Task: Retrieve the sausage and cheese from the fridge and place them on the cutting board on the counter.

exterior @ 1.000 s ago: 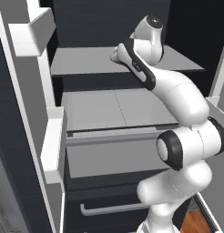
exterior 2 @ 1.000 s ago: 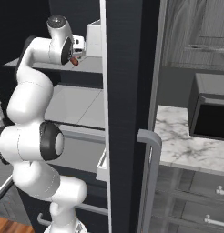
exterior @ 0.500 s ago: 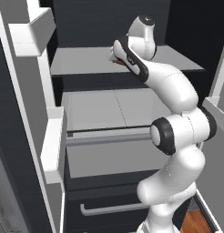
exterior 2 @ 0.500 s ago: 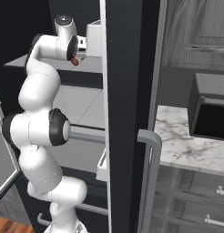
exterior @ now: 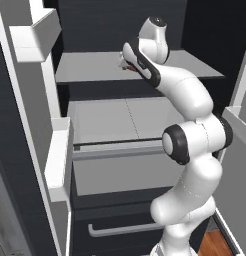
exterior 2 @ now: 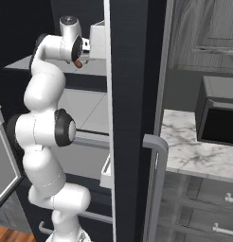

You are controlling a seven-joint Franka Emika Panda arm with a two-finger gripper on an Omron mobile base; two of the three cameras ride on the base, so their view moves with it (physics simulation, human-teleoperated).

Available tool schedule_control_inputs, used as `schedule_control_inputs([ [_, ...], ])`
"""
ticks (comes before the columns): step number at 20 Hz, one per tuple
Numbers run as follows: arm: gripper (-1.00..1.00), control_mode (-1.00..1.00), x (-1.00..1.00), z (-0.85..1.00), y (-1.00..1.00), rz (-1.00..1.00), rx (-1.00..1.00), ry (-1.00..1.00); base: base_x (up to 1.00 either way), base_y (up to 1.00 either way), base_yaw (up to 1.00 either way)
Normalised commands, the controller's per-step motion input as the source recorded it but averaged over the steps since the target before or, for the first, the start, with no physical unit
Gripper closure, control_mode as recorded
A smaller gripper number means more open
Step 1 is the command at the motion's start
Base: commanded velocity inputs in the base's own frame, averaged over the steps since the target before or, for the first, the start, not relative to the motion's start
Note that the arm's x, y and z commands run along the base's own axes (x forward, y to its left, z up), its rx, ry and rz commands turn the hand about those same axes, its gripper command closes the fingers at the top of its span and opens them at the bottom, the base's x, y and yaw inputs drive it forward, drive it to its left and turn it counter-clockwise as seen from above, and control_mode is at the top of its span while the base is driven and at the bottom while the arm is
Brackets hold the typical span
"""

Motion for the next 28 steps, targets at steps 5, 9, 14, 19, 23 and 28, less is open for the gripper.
schedule_control_inputs([
  [5,1.00,-1.00,0.03,-0.25,0.02,0.00,-0.01,-0.01,0.00,0.00,0.00],
  [9,1.00,-1.00,-0.21,-0.40,0.07,0.00,-0.04,-0.13,0.00,0.00,0.00],
  [14,1.00,-1.00,-0.86,-0.12,0.03,0.00,0.00,-0.20,0.00,0.00,0.00],
  [19,1.00,-1.00,-1.00,0.10,0.00,0.00,0.00,-0.19,0.00,0.00,0.00],
  [23,1.00,-1.00,-1.00,0.71,0.00,-0.05,0.05,-0.11,0.00,0.00,0.00],
  [28,1.00,-1.00,-1.00,0.66,-0.01,-0.07,0.16,0.07,0.00,0.00,0.00],
])
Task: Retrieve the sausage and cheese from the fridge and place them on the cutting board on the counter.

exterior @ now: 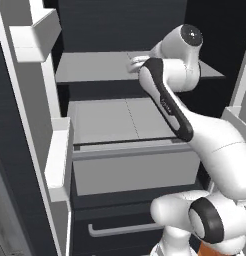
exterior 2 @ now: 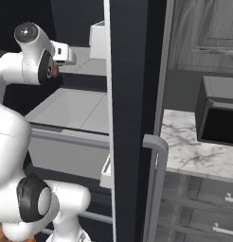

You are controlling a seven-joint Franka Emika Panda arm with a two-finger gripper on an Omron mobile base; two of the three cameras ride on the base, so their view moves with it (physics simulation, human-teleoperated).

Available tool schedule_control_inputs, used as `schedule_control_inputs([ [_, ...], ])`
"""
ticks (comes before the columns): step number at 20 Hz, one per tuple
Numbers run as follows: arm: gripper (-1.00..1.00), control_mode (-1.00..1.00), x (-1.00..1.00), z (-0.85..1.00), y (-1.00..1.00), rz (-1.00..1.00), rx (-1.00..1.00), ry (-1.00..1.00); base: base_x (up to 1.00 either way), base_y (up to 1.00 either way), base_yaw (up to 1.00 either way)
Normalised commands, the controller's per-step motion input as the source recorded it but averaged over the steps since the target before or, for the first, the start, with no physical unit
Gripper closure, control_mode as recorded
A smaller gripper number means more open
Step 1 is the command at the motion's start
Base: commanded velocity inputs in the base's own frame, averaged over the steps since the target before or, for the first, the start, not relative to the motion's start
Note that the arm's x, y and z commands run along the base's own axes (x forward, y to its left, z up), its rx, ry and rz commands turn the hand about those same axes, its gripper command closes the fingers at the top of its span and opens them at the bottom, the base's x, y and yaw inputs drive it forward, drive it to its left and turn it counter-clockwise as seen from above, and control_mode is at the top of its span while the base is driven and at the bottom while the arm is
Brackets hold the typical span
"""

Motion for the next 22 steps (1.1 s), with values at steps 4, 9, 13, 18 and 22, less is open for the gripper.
schedule_control_inputs([
  [4,1.00,-1.00,-1.00,0.19,0.00,-0.10,0.14,0.11,0.00,0.00,0.00],
  [9,1.00,-1.00,-1.00,-0.13,-0.06,-0.16,0.02,0.02,0.00,0.00,0.00],
  [13,1.00,-1.00,-1.00,-0.24,-0.42,-0.24,-0.02,0.00,0.00,0.00,0.00],
  [18,1.00,-1.00,-1.00,0.02,-0.48,-0.02,0.02,0.06,0.00,0.00,0.00],
  [22,1.00,-1.00,-0.90,0.12,-0.19,0.00,0.04,0.13,0.00,0.00,0.00],
])
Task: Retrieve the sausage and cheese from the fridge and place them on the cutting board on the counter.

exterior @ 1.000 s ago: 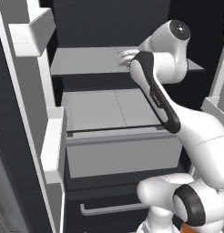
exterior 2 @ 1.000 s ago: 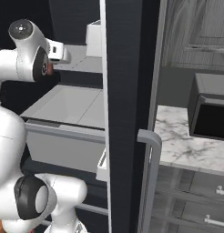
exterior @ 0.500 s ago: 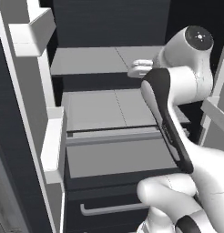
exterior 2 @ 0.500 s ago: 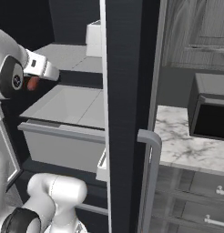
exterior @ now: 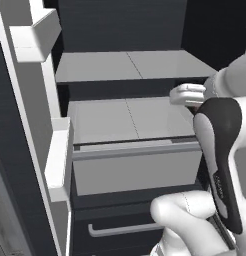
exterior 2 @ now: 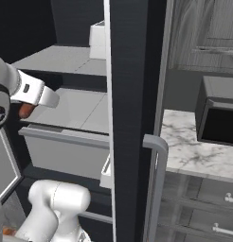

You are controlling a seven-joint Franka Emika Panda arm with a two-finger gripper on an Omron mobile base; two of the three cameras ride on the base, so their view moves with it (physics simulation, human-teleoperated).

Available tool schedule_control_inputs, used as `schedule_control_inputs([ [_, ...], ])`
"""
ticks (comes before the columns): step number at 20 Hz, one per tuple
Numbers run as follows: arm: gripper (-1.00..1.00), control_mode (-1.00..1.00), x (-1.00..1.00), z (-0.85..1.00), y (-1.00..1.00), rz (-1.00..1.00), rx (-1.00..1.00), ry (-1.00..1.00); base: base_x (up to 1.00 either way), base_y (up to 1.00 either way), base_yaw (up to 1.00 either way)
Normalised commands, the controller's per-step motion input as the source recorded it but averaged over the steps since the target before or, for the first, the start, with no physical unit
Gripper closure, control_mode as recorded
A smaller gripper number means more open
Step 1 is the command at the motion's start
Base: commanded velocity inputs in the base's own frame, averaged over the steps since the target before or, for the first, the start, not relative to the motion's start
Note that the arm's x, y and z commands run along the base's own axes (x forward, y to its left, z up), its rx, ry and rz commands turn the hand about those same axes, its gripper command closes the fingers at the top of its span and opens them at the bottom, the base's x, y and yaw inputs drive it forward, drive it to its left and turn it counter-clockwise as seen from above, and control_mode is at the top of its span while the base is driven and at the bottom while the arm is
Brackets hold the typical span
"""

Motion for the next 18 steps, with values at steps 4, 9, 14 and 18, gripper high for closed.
schedule_control_inputs([
  [4,1.00,-1.00,-0.82,0.05,-0.06,0.00,0.01,0.10,0.00,0.00,0.00],
  [9,1.00,-1.00,-0.35,-0.15,-0.05,0.00,0.00,0.11,0.00,0.00,0.00],
  [14,1.00,-1.00,-0.18,-0.61,0.00,0.00,0.00,-0.08,0.00,0.00,0.00],
  [18,1.00,1.00,-0.40,-0.06,0.00,0.00,0.00,-0.11,-0.07,-0.01,0.00],
])
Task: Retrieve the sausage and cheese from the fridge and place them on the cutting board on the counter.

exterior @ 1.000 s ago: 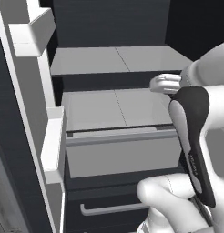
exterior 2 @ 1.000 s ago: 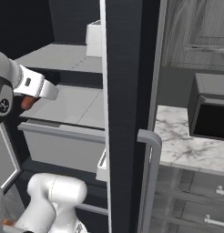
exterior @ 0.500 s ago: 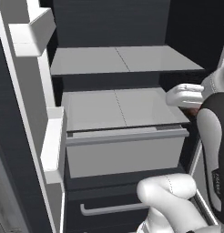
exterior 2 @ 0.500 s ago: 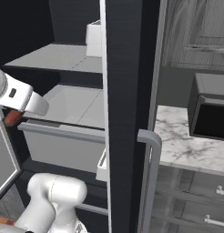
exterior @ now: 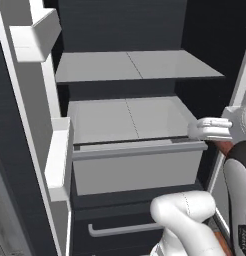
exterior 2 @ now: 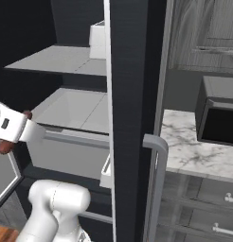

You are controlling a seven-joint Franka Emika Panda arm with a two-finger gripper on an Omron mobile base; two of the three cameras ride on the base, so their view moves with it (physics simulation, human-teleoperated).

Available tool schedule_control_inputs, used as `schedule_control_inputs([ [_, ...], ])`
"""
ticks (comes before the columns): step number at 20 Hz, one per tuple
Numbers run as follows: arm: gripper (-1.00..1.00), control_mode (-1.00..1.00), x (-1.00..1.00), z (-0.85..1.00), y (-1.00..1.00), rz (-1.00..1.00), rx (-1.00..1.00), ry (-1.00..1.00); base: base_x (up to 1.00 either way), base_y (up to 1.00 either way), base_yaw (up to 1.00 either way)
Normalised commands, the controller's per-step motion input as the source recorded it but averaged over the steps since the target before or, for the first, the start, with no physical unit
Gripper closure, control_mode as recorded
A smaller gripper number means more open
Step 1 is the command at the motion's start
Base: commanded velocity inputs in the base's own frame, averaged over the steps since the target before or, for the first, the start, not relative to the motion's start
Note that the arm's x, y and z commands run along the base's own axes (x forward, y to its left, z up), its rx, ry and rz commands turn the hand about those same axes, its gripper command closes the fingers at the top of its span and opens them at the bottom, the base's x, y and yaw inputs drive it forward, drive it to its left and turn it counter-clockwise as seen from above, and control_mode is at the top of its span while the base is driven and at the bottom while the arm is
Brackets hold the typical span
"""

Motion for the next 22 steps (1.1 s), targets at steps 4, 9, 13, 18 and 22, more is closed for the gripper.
schedule_control_inputs([
  [4,1.00,1.00,0.00,0.00,0.00,0.00,0.00,0.00,-0.16,-0.01,0.00],
  [9,1.00,1.00,0.00,0.00,0.00,0.00,0.00,0.00,-0.79,0.15,0.00],
  [13,1.00,1.00,0.00,0.00,0.00,0.00,0.00,0.00,-1.00,0.62,0.15],
  [18,1.00,1.00,0.00,0.00,0.00,0.00,0.00,0.00,-0.89,1.00,0.66],
  [22,1.00,1.00,0.00,0.00,0.00,0.00,0.00,0.00,-0.56,0.83,0.88],
])
